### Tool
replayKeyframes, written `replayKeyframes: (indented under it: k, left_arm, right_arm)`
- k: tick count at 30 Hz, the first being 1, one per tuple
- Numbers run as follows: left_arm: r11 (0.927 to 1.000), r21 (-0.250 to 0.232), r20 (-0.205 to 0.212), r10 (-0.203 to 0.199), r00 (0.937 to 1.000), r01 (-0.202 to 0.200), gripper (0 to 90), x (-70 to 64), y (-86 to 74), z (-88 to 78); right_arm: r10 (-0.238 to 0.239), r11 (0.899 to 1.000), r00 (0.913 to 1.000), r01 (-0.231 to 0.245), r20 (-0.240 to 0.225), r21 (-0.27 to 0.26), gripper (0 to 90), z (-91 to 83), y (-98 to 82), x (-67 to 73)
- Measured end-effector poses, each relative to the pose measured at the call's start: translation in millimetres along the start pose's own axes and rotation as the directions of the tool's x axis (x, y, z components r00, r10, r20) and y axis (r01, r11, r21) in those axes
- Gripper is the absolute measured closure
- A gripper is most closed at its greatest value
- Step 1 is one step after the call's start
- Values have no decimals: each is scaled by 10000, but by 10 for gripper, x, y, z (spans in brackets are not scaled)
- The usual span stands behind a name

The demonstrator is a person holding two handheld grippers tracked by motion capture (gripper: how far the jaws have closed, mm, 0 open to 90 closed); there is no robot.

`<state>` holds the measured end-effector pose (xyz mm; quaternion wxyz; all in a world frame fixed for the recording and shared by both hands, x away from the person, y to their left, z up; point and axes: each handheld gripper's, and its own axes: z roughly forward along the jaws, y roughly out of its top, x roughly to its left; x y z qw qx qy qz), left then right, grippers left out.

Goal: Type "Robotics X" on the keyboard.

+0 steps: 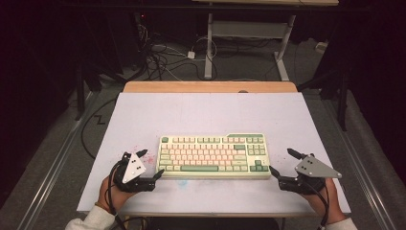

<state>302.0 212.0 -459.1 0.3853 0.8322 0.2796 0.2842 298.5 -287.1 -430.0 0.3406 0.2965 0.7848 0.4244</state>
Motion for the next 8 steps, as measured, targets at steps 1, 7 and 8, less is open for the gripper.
replayKeyframes:
  k: [1, 7, 8]
  left_arm:
    - [10000, -21, 14, -28, 10000, 28, 146, 1, 1, 3]
    - [10000, -12, -20, -57, 10000, 57, 146, -5, 6, -1]
    - [9999, -44, -14, -110, 9999, 110, 146, -2, 9, -6]
  right_arm:
    - [10, 10000, 10000, -10, 11, -4, 188, -1, -1, -2]
    - [103, 9999, 9999, -103, -27, -62, 188, -15, 9, -5]
    - [110, 9999, 9999, -110, 6, -56, 185, -16, 11, -5]
